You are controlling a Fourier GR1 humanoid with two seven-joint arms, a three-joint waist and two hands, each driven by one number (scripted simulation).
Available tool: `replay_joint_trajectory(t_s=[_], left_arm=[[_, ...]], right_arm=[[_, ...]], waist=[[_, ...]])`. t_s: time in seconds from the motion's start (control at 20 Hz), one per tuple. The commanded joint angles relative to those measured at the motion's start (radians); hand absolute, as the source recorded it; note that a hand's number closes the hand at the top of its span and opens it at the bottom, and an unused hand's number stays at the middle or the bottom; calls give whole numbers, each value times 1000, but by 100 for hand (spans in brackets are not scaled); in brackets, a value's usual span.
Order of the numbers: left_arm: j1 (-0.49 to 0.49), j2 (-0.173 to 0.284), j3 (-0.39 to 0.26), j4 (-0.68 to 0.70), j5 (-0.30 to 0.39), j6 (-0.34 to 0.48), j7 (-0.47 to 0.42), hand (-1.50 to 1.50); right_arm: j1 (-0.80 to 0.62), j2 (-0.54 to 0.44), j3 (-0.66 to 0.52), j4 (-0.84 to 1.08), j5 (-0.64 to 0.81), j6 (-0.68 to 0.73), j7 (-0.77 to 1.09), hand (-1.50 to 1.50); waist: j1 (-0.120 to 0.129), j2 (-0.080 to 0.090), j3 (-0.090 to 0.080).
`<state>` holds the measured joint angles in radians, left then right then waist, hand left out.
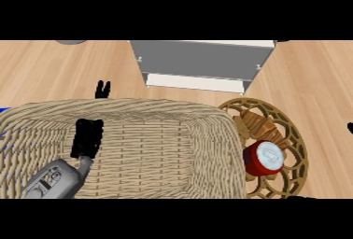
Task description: Pick the can from the placemat and place it in the tiered shelf
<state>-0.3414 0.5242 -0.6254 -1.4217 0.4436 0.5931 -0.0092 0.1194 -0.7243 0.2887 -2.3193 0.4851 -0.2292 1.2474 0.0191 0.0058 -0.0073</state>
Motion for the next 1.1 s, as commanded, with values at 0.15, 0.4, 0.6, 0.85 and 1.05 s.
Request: replay_joint_trajectory(t_s=[0.15,0.4,0.6,0.85,1.05], left_arm=[[8,37,21,-17,13,-102,-60,0],[25,-6,-40,-50,-20,-51,-29,0],[7,30,7,-53,-10,-70,-3,0],[-24,-16,6,-69,-52,-13,79,0],[13,24,1,-131,-66,-26,104,0]], right_arm=[[-94,126,45,48,109,64,240,-150],[-134,217,62,110,176,106,240,-150],[-139,299,91,137,237,141,240,-150],[-126,352,84,167,275,169,213,-150],[-146,435,103,245,327,181,206,-150]], waist=[[0,-1,0],[1,-3,1],[-3,-2,0],[-25,-1,0],[-2,-1,0]])
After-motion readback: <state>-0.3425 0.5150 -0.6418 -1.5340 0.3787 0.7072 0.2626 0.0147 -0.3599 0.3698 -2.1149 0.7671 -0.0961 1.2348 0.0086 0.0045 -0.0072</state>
